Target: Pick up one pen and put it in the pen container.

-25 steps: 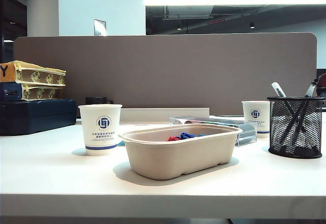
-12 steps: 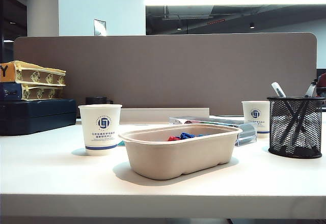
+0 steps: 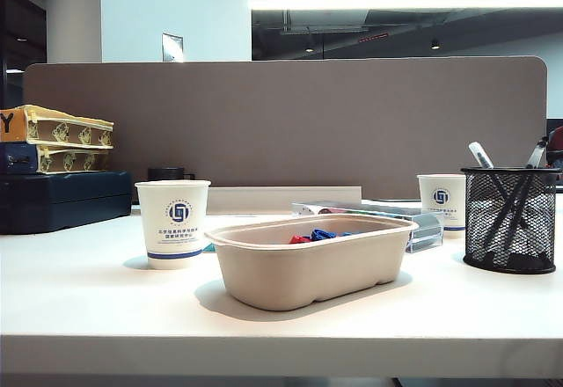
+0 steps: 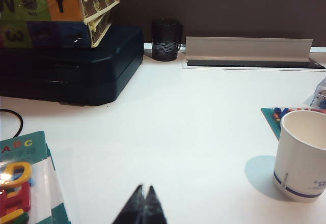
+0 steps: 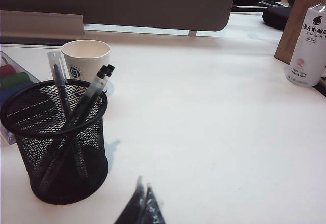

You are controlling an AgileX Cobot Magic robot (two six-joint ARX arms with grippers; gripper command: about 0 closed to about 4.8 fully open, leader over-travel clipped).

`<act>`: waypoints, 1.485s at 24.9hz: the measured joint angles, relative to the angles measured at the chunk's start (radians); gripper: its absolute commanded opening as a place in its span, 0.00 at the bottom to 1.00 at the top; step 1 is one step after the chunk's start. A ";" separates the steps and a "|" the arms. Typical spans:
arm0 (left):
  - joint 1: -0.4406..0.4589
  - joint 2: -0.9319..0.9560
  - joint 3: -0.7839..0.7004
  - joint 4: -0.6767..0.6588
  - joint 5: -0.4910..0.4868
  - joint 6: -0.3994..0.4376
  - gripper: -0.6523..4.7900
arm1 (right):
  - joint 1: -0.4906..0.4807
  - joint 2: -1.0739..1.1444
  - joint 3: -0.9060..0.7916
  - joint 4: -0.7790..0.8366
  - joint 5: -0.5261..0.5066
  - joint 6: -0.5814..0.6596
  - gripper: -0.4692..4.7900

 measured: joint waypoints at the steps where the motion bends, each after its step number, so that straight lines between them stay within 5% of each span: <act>1: 0.000 0.000 0.000 0.000 0.000 0.000 0.12 | -0.002 0.000 0.000 0.000 -0.004 0.000 0.08; 18: 0.000 0.000 0.000 0.000 0.000 0.000 0.12 | -0.216 0.000 -0.001 0.051 -0.362 0.000 0.08; 37: 0.000 0.000 0.000 0.000 0.000 0.000 0.12 | -0.298 0.000 -0.001 0.100 -0.369 0.000 0.08</act>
